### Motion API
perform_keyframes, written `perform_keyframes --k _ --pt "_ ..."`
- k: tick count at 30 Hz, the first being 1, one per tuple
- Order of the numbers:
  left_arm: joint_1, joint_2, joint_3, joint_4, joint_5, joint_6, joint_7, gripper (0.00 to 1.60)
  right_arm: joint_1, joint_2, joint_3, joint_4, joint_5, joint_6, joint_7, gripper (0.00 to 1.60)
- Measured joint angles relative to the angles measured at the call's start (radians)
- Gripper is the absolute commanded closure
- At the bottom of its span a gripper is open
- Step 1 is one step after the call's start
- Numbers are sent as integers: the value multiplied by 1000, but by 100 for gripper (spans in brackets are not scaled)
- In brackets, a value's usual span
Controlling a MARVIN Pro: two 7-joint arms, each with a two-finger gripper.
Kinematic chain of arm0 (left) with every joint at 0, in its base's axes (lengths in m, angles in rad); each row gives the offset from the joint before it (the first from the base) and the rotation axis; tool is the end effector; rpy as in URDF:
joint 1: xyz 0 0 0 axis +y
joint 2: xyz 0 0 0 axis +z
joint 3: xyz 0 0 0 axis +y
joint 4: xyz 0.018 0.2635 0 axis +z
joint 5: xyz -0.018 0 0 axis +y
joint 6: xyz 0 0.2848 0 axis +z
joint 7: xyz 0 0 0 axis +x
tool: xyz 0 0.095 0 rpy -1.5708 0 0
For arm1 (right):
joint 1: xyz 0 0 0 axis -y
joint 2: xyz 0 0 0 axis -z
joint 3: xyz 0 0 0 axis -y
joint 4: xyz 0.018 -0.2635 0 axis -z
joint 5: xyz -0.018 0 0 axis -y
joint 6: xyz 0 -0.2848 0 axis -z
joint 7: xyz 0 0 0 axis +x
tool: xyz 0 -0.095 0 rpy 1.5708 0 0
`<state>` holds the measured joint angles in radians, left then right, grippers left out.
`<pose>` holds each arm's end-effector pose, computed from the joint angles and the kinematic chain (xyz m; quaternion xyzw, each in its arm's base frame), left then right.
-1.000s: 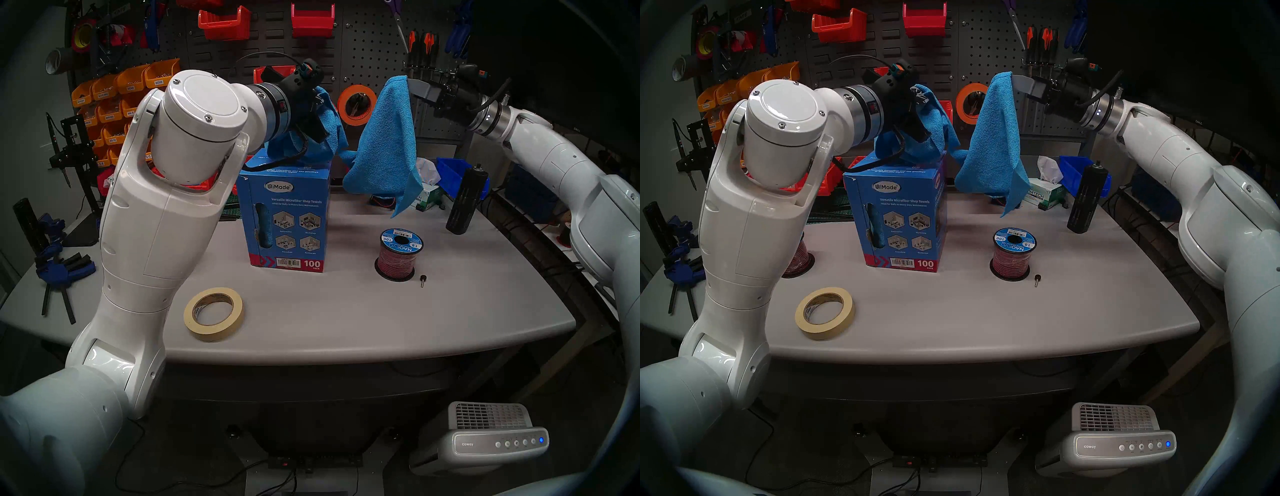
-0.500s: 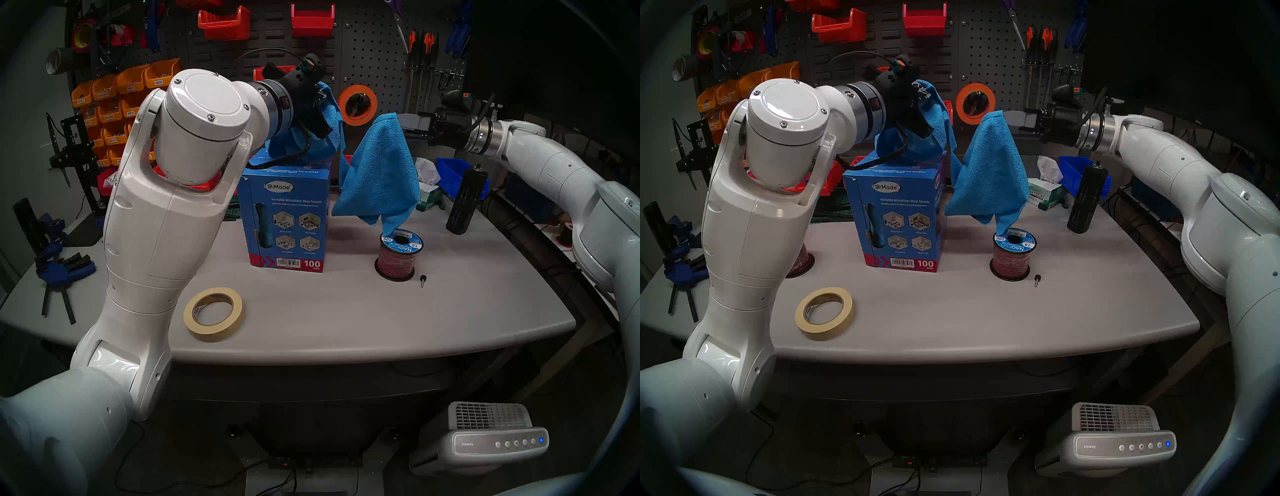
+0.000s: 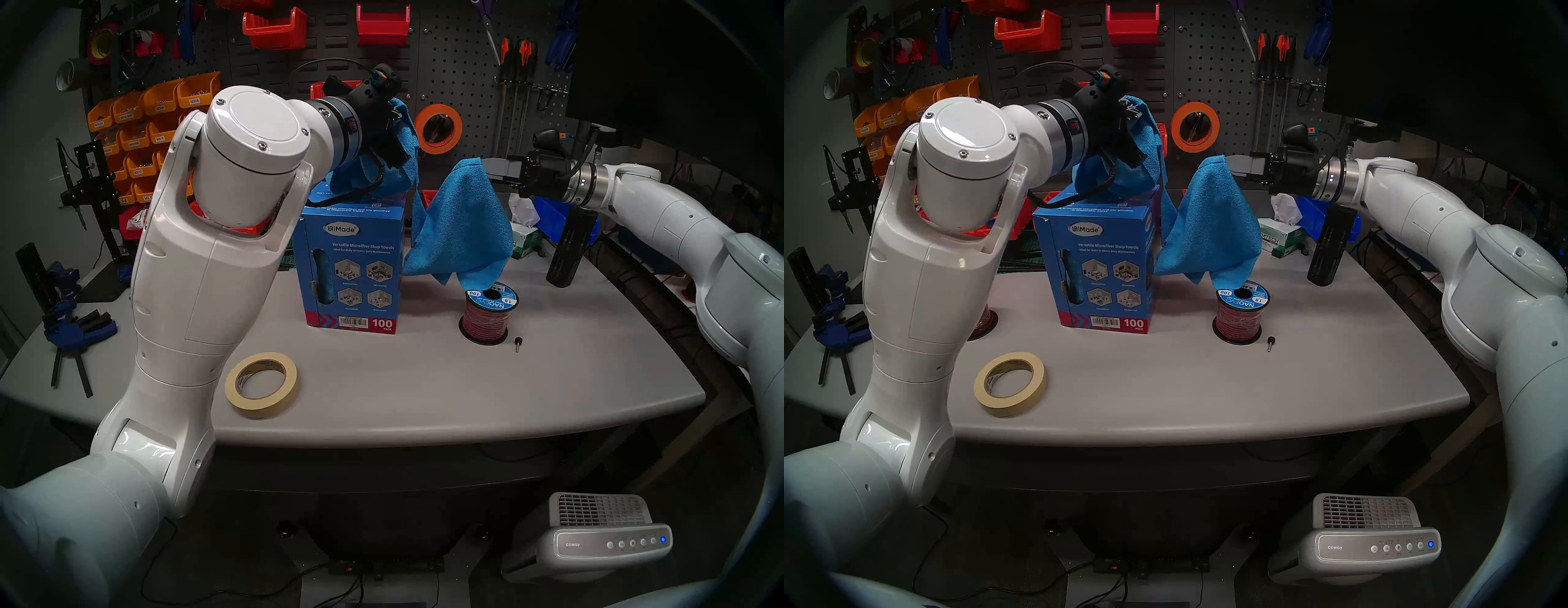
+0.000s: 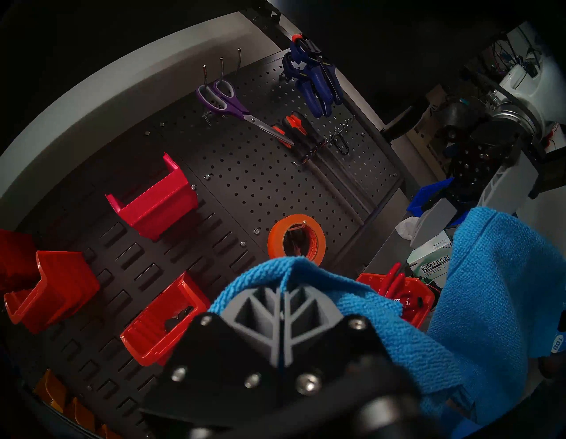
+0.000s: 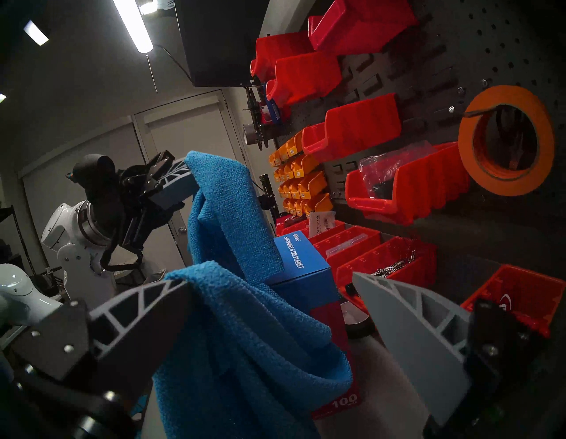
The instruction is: Take out a shop towel
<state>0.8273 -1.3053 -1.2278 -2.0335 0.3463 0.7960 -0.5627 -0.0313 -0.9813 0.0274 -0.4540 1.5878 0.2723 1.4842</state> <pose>0.3959 -0.0933 0.0605 -0.5610 0.3783 -0.7299 0.0971 0.5293 -0.0952 -0.0113 -0.6066 -0.3547 -0.4841 0.5214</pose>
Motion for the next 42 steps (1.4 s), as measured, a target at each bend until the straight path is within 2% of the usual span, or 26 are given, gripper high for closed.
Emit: perform_keyframes --k 16,42 --pt "1 -26 6 4 3 -9 12 160 -43 -56 31 -7 34 -16 0 0" --pt "-10 -66 18 27 16 -29 33 160 -148 -85 65 -22 82 -61 0 0"
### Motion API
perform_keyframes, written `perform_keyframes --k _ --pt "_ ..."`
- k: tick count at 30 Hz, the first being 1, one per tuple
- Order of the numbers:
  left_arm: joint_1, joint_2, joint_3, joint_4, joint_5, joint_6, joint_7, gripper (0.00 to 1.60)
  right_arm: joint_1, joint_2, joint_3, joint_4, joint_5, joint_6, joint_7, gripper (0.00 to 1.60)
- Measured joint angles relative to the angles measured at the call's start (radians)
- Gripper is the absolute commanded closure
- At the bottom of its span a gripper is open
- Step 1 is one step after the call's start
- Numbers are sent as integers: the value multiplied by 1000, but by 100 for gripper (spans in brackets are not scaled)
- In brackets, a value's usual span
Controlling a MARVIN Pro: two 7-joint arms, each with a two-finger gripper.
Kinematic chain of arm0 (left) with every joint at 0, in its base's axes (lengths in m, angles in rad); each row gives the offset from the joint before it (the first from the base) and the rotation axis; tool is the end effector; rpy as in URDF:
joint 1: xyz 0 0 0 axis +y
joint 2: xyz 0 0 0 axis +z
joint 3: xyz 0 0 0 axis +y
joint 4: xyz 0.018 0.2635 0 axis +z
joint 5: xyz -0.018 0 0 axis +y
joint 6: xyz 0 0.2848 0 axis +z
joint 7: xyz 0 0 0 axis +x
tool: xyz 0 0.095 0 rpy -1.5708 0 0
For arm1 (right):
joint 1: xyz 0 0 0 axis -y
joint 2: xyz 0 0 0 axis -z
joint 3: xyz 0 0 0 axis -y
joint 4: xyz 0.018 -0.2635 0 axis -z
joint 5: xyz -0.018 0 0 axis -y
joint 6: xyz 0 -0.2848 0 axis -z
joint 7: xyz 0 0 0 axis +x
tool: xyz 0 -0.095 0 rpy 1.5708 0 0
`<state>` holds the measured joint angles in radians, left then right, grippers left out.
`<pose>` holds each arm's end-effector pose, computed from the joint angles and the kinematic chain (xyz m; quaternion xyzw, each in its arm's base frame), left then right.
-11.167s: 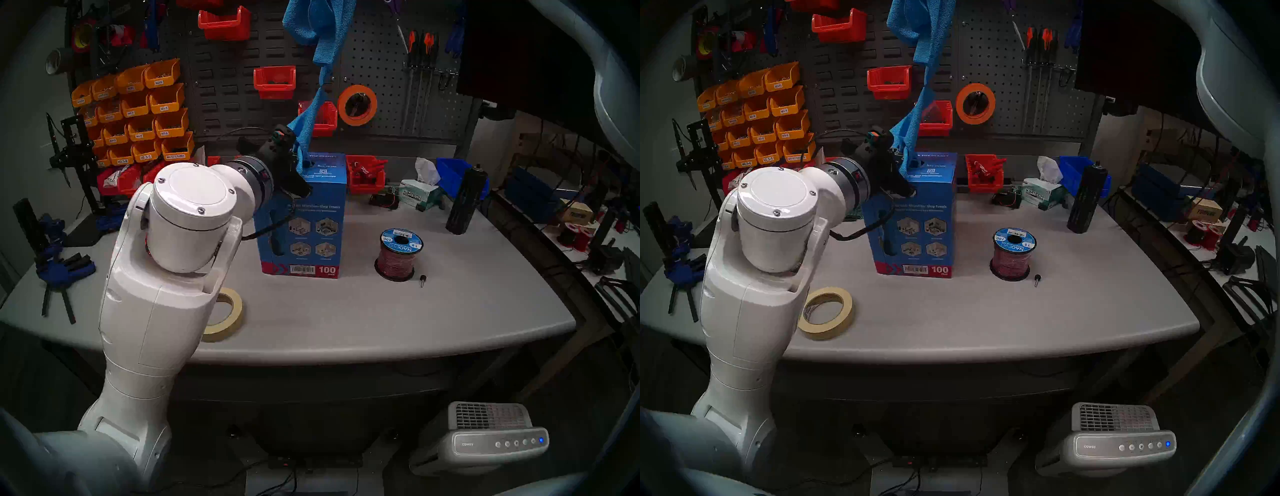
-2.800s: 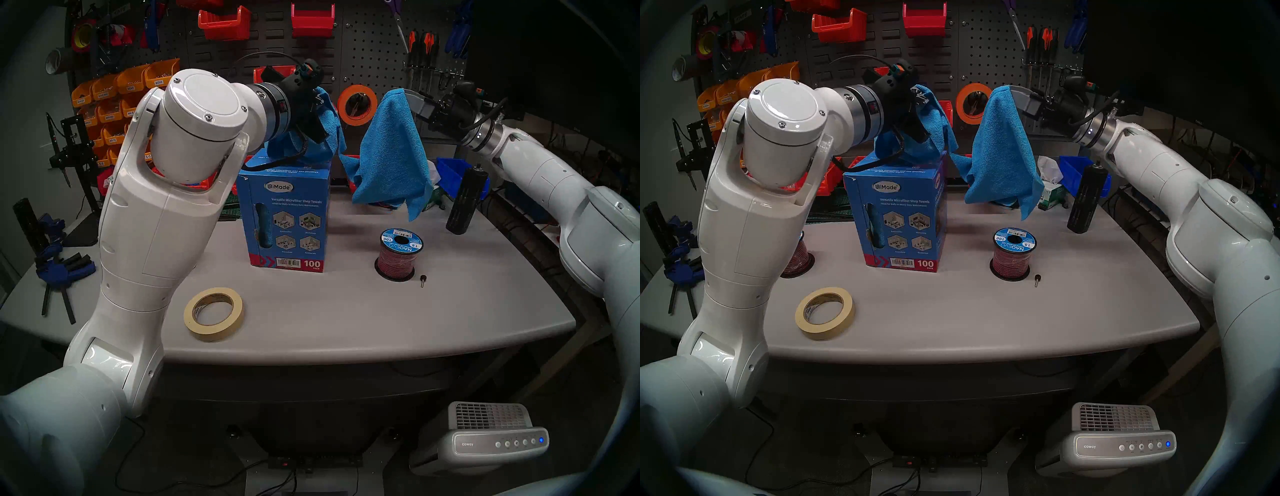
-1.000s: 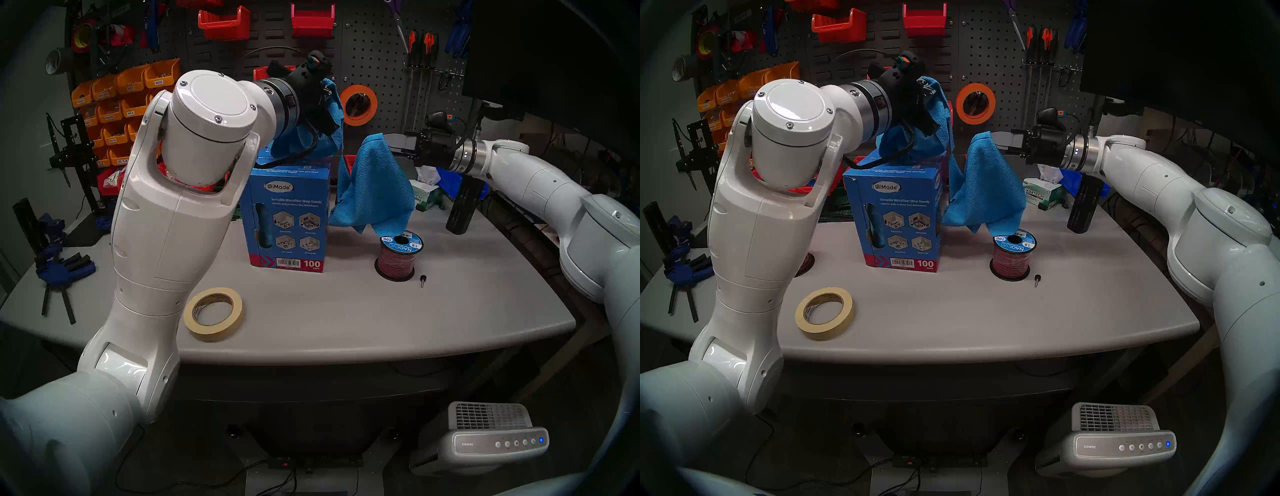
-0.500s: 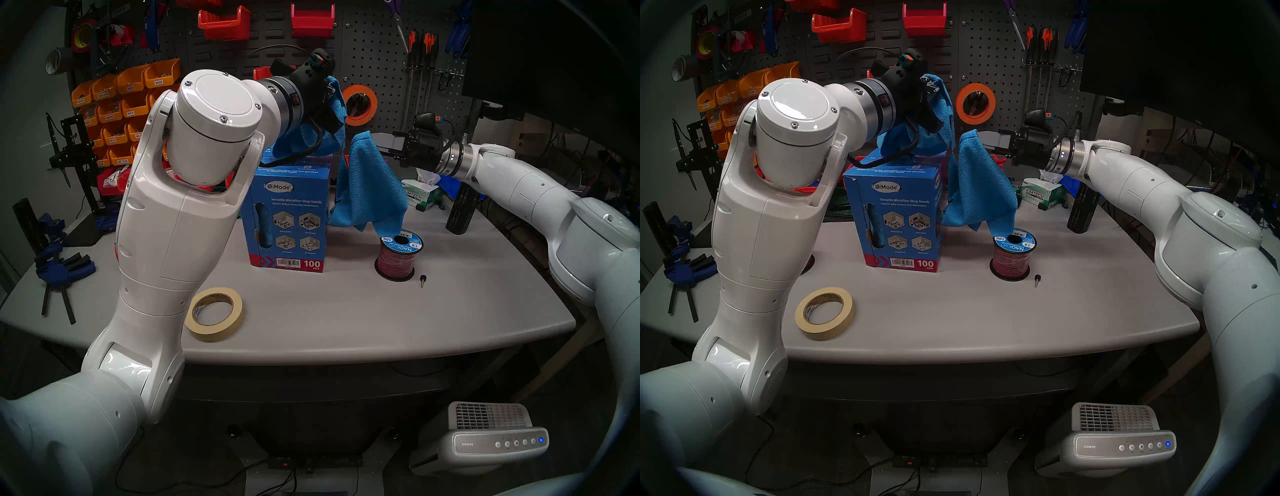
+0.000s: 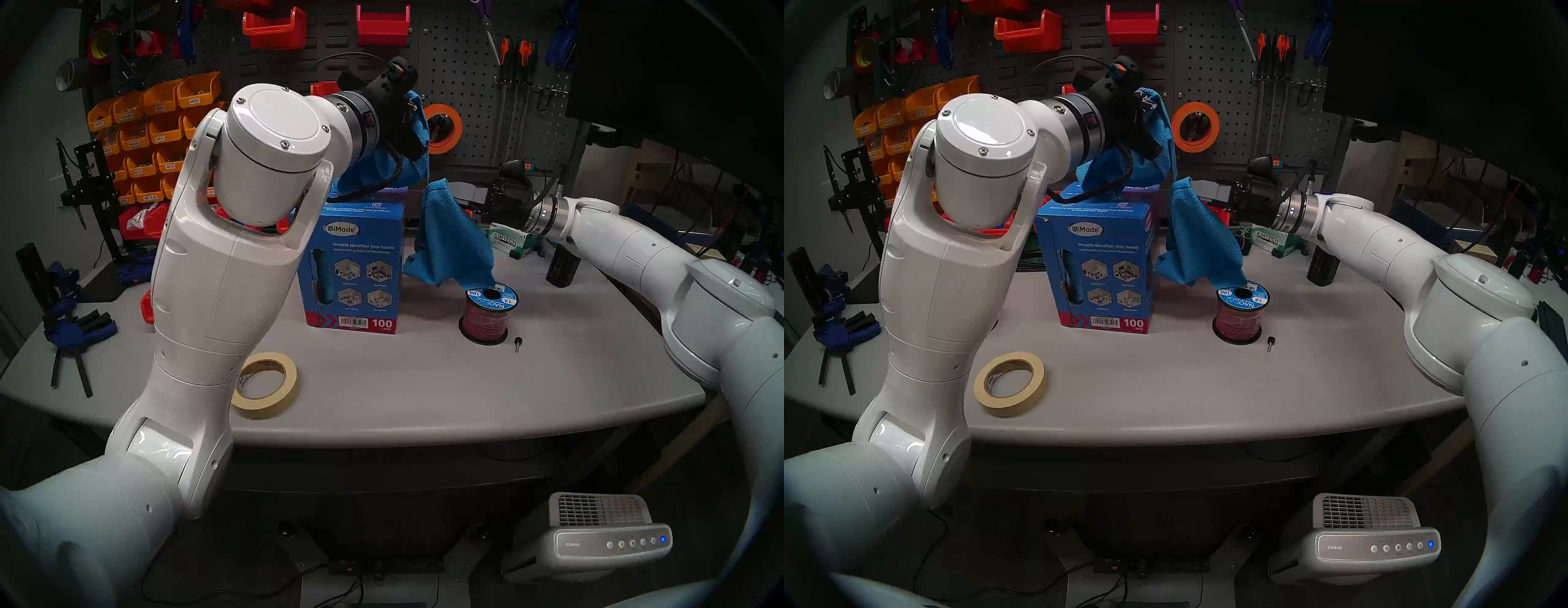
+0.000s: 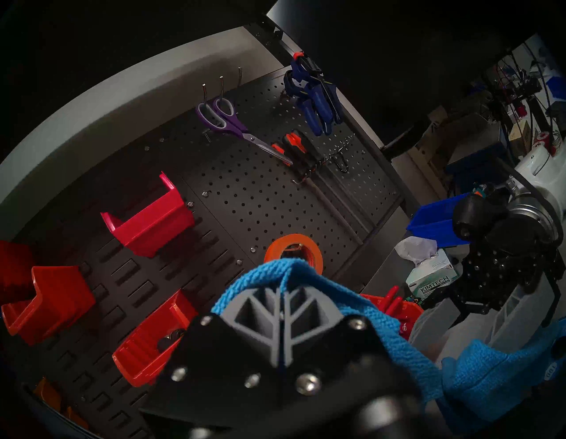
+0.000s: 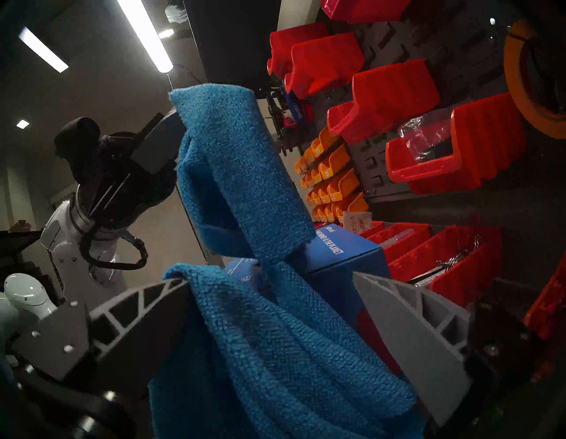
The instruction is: Take out a shop towel
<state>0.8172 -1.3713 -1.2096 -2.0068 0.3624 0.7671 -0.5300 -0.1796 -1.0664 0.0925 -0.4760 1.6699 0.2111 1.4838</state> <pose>0.3976 -0.1105 0.0651 -0.5469 0.3714 -0.7455 0.0847 0.5299 -0.0450 -0.0678 -0.5630 -0.3337 -0.4709 0.5916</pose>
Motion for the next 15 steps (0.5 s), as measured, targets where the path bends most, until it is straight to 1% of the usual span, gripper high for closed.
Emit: perform_keyframes --k 3,4,5,6,7,8,15 --pt "-1 -3 0 2 2 -2 2 160 -8 -1 4 1 5 -1 0 0" --pt "-1 -3 0 2 2 -2 2 160 -10 -1 5 1 6 -1 0 3" --pt "-1 -4 -1 3 2 -3 3 160 -12 -2 6 2 7 0 0 63" --pt "-2 -5 -1 3 3 -4 3 160 -14 -3 8 2 9 0 0 90" --pt "-2 -5 -1 3 3 -4 4 160 -15 -3 9 3 10 1 0 156" --pt "-2 -6 -2 4 4 -5 4 160 -17 -5 10 3 11 2 0 160" --pt "-2 -9 -5 6 6 -7 6 160 -22 -10 20 15 20 14 0 160"
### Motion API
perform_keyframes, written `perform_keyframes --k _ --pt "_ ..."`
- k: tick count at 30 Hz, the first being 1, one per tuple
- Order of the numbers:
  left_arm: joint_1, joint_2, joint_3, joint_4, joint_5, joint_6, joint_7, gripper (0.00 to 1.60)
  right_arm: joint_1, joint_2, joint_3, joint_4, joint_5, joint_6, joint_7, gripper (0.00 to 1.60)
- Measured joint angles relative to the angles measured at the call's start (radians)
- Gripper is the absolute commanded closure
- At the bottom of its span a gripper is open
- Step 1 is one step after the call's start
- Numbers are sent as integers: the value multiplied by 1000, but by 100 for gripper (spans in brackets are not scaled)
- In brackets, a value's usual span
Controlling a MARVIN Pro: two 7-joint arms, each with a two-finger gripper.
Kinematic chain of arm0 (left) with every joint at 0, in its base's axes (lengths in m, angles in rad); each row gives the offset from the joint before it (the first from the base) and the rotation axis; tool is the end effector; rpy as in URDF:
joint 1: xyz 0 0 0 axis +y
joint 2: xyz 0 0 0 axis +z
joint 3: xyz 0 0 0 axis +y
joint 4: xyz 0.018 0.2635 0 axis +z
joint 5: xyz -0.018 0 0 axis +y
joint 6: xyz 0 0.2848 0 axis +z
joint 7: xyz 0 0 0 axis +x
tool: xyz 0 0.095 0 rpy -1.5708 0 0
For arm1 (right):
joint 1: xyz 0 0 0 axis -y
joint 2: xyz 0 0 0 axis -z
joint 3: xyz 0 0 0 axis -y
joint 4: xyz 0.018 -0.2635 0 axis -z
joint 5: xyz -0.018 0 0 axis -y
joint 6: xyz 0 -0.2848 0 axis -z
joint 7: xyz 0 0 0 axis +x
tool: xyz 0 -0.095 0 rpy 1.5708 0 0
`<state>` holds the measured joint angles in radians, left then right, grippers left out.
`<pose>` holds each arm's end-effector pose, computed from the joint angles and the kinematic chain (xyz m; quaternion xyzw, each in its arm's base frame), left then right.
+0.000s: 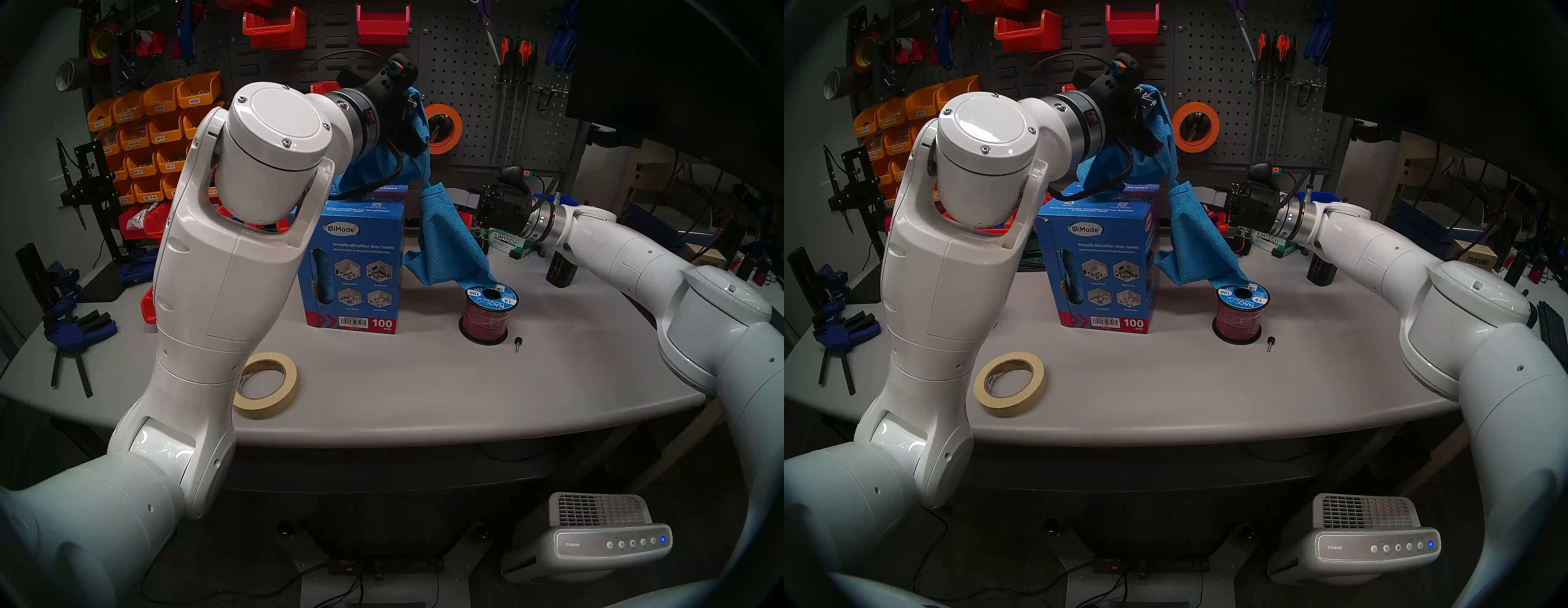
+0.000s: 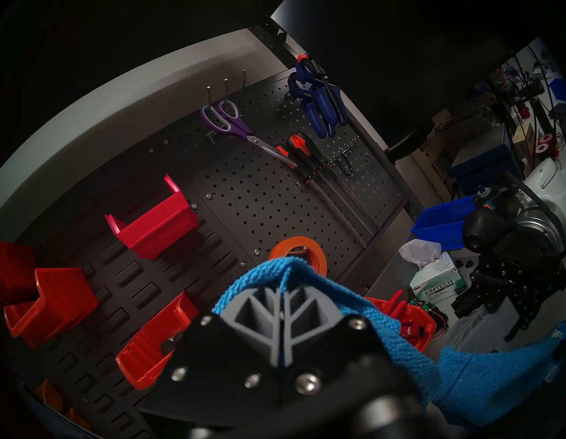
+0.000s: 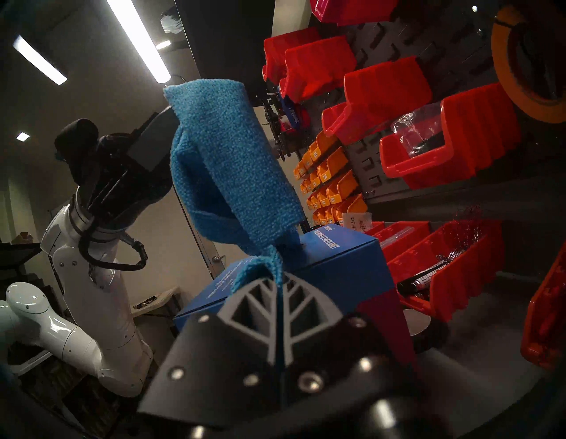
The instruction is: Take out a shop towel
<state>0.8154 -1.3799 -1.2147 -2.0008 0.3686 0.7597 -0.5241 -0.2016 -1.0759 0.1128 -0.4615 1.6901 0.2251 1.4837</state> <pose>0.3990 -0.1100 0.0669 -0.5449 0.3666 -0.7491 0.0866 0.5304 -0.0451 -0.0740 -0.5593 -0.3143 -0.4722 0.6045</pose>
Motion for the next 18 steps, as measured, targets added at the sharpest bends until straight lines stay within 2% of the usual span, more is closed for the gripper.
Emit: perform_keyframes --k 12,18 --pt "-2 -8 -2 12 3 -9 3 160 -10 1 21 23 16 15 0 160" --pt "-4 -13 -1 22 4 -14 4 160 -49 14 27 40 27 13 0 160"
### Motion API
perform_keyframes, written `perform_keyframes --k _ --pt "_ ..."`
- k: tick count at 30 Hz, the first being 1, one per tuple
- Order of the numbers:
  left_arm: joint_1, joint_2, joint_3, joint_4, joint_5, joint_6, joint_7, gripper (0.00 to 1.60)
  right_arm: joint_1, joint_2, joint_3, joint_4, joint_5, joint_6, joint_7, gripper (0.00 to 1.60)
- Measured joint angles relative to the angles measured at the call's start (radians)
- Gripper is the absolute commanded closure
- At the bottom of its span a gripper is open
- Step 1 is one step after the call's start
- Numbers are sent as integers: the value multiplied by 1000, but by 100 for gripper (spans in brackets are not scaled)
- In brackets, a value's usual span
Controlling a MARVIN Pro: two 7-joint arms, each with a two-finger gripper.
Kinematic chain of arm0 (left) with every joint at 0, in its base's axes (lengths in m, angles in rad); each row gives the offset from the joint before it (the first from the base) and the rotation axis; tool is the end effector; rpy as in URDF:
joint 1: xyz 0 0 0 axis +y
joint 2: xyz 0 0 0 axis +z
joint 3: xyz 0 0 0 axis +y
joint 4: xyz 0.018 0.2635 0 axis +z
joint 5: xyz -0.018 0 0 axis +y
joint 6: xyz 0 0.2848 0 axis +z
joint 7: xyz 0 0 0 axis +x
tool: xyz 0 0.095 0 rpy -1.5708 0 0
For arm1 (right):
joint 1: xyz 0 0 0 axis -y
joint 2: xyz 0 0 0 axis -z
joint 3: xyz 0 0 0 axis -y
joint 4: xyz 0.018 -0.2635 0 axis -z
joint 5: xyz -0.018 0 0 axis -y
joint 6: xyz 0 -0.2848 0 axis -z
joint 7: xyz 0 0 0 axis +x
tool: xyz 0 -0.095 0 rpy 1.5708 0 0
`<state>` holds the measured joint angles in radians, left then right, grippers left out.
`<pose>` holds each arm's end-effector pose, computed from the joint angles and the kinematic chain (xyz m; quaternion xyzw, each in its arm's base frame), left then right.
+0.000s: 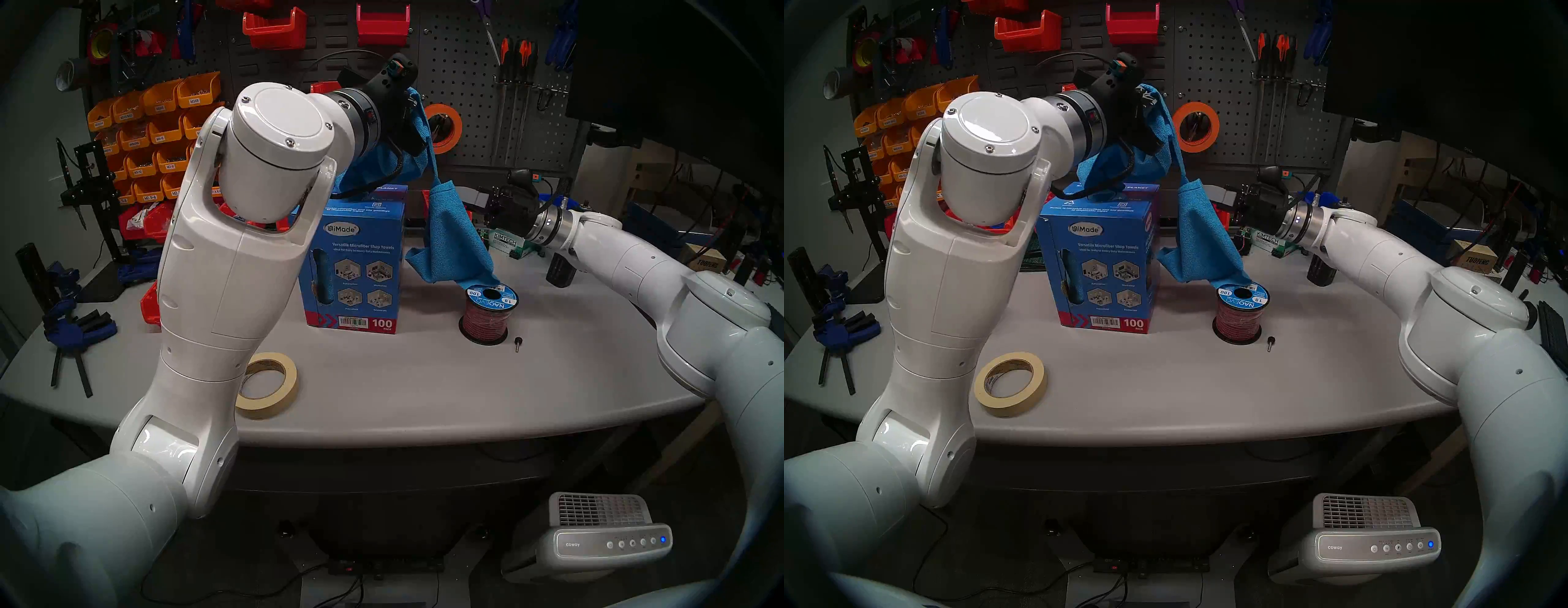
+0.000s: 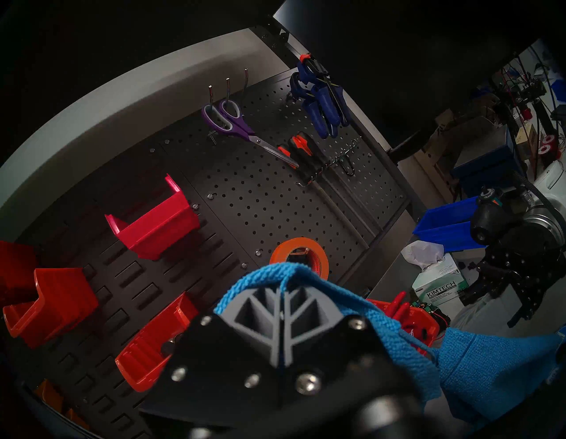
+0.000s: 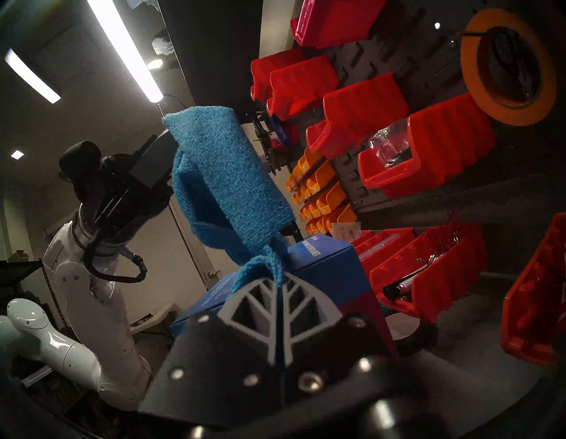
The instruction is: Take out a shop towel
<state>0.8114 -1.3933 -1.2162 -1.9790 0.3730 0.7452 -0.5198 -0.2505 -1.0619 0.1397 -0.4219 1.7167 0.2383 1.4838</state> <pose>0.4037 -0.1116 0.0664 -0.5449 0.3649 -0.7501 0.0852 0.5287 -0.0657 -0.0934 -0.5678 -0.2723 -0.4816 0.6095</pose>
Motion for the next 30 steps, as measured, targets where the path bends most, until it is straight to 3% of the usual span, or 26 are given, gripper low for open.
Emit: perform_keyframes --k 13,30 --pt "-4 -9 -1 19 6 -13 5 160 -98 33 6 54 13 -23 -1 160" --pt "3 -8 -33 21 17 -21 23 160 -62 25 53 43 23 -36 -1 160"
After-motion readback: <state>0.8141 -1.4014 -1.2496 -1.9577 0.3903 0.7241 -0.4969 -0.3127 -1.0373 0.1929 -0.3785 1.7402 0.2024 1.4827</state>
